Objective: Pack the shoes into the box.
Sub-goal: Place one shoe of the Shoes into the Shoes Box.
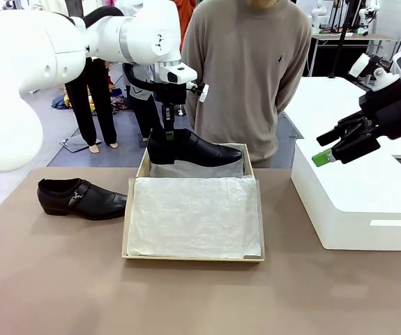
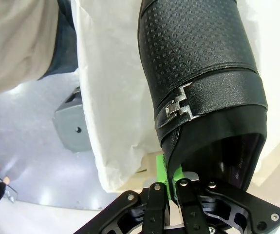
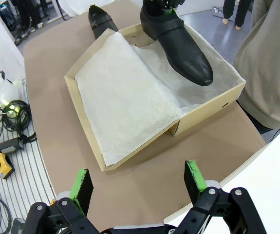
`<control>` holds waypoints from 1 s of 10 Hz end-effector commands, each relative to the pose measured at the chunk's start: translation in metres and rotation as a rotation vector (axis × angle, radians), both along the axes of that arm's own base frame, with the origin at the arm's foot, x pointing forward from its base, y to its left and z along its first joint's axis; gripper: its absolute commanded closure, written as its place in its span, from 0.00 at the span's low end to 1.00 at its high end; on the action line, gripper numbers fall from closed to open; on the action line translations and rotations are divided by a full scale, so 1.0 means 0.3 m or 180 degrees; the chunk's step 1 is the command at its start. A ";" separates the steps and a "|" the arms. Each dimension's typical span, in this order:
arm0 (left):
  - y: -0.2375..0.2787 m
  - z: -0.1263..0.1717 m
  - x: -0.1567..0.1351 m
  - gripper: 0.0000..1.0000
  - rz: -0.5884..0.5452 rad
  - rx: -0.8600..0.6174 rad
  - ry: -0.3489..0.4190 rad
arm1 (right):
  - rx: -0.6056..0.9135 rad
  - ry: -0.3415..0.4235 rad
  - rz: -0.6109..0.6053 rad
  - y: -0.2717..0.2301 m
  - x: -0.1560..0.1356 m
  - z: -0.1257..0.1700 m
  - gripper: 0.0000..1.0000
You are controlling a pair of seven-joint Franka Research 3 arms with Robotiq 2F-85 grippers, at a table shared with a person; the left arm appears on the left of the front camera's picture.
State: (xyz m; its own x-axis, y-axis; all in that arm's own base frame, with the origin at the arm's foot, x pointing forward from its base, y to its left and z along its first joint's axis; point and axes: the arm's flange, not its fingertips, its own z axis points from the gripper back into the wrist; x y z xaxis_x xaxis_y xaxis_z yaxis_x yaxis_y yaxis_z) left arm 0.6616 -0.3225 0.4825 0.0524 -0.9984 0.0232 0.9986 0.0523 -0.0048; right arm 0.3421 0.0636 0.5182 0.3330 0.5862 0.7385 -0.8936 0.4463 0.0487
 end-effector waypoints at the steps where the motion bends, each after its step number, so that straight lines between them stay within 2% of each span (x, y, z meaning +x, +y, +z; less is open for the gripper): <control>1: -0.004 0.007 0.025 1.00 -0.0067 0.0026 -0.0112 | 0.0079 -0.0072 0.0068 0.000 0.013 -0.007 0.00; 6: -0.010 -0.089 0.056 1.00 -0.0198 0.0042 -0.0115 | 0.0079 -0.0072 0.0068 0.000 0.013 -0.007 0.00; 10: -0.003 -0.141 0.034 1.00 -0.0154 0.0117 -0.0061 | 0.0079 -0.0072 0.0068 0.000 0.013 -0.007 0.00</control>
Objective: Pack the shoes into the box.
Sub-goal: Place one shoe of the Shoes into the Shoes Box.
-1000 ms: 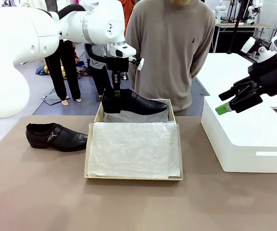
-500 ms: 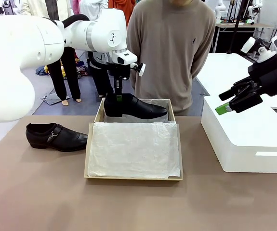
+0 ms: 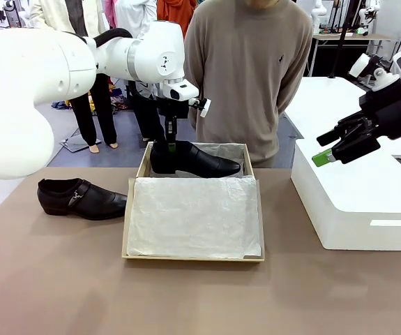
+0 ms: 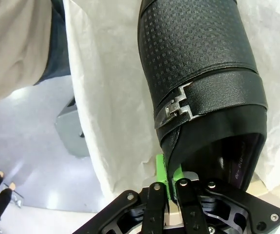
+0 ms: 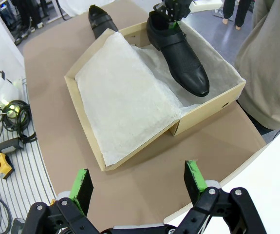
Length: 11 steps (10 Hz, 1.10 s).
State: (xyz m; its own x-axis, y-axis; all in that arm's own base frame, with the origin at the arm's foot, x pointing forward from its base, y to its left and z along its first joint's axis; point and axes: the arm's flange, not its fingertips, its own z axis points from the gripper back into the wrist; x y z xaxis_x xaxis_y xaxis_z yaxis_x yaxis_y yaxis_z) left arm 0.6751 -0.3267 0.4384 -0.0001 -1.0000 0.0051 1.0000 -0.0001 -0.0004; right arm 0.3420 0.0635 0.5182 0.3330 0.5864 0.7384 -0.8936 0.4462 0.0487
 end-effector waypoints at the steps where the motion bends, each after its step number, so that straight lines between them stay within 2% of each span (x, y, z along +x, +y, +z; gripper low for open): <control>1: 0.010 -0.009 -0.019 1.00 0.0012 0.0064 -0.0020 | 0.0079 -0.0072 0.0068 0.000 0.013 -0.007 0.00; 8: 0.009 -0.065 -0.028 1.00 0.0041 0.0073 -0.0011 | 0.0079 -0.0072 0.0068 0.000 0.013 -0.007 0.00; 11: 0.015 -0.051 -0.031 0.42 0.0076 0.0122 0.0022 | 0.0079 -0.0072 0.0068 0.000 0.013 -0.007 0.00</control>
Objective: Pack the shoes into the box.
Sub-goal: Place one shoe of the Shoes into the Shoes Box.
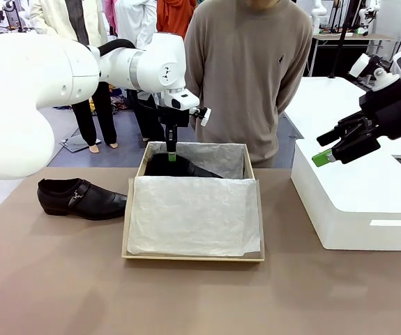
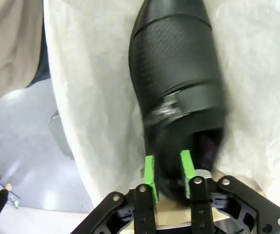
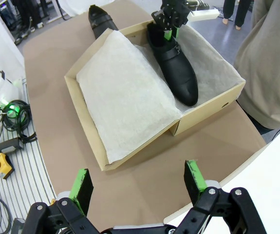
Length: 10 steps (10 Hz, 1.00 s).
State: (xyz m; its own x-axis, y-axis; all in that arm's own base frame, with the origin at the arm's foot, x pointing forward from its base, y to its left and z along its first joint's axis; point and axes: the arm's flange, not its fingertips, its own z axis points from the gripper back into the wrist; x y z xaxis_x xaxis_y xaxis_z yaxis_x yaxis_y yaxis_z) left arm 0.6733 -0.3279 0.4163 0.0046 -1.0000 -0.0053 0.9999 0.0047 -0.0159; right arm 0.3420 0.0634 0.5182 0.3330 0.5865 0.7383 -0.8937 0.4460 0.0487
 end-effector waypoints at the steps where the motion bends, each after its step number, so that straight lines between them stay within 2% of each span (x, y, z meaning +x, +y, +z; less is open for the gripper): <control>1: 0.021 0.030 -0.027 0.23 0.0068 0.0092 -0.0018 | 0.0080 -0.0072 0.0067 0.001 0.013 -0.007 0.00; 2: 0.025 0.049 -0.031 0.03 0.0092 0.0097 -0.0004 | 0.0080 -0.0072 0.0067 0.001 0.013 -0.007 0.00; 3: 0.037 0.092 -0.036 0.00 0.0122 0.0087 -0.0001 | 0.0080 -0.0072 0.0067 0.001 0.013 -0.007 0.00; 6: 0.102 0.199 -0.039 0.00 0.0227 0.0016 -0.0012 | 0.0080 -0.0072 0.0067 0.001 0.013 -0.007 0.00; 7: 0.144 0.211 -0.028 0.00 0.0268 -0.0031 0.0018 | 0.0080 -0.0072 0.0067 0.001 0.013 -0.007 0.00; 8: 0.073 0.176 -0.027 0.00 0.0126 0.0030 -0.0033 | 0.0080 -0.0072 0.0067 0.001 0.013 -0.007 0.00; 10: 0.073 0.176 -0.027 0.00 0.0126 0.0030 -0.0033 | 0.0080 -0.0072 0.0067 0.001 0.013 -0.007 0.00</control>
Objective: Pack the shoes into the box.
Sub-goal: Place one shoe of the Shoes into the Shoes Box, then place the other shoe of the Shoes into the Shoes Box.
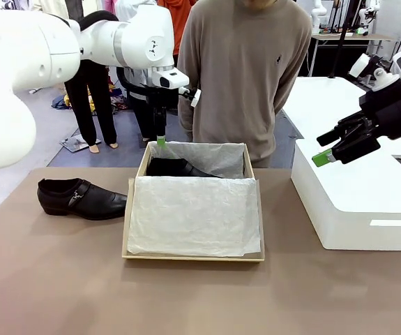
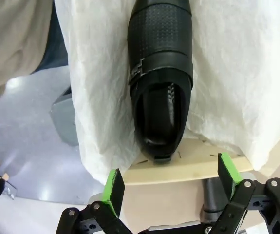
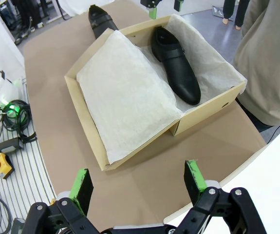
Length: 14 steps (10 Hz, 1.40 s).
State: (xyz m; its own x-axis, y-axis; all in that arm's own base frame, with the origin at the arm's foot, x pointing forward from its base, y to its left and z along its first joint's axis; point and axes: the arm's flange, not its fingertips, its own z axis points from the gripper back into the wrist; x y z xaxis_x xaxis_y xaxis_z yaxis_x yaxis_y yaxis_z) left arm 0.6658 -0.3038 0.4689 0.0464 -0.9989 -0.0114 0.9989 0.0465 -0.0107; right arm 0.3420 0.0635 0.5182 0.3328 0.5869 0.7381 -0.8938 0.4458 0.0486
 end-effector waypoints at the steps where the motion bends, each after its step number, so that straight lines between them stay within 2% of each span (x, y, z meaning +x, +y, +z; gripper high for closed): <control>1: -0.007 0.001 -0.002 0.00 -0.0007 0.0011 -0.0017 | 0.0081 -0.0072 0.0066 0.000 0.013 -0.006 0.00; 10: -0.013 -0.013 -0.002 0.00 -0.0017 0.0001 0.0008 | 0.0081 -0.0072 0.0066 0.000 0.013 -0.006 0.00; 12: 0.128 0.046 -0.082 0.00 -0.0026 0.0014 -0.0089 | 0.0081 -0.0072 0.0066 0.000 0.013 -0.006 0.00; 14: 0.241 0.093 -0.152 0.00 -0.0131 0.0009 -0.0079 | 0.0081 -0.0072 0.0066 0.000 0.013 -0.006 0.00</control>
